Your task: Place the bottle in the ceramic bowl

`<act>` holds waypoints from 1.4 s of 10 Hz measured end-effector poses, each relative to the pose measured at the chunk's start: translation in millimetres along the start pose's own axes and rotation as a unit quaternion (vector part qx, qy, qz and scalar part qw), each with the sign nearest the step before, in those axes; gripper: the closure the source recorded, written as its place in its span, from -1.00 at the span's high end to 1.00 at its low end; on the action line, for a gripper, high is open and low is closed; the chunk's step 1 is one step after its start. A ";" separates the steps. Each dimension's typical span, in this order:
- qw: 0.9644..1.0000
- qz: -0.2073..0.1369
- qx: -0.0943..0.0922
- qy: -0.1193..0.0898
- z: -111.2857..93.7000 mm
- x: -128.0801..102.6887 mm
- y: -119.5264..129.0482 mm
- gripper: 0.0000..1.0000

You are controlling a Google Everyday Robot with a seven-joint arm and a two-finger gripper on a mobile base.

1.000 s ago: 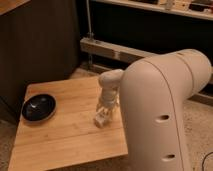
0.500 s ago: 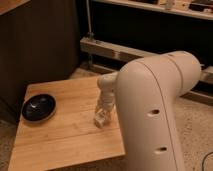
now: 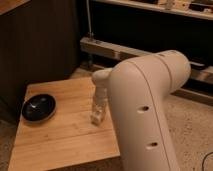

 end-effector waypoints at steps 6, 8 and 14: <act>0.981 -0.183 -0.013 -0.061 -62.4 15.7 156.7 -0.82; 0.960 -0.263 -0.030 -0.089 -102.8 45.8 199.2 -0.82; 0.827 -0.529 -0.190 -0.007 -123.3 143.5 274.0 -0.82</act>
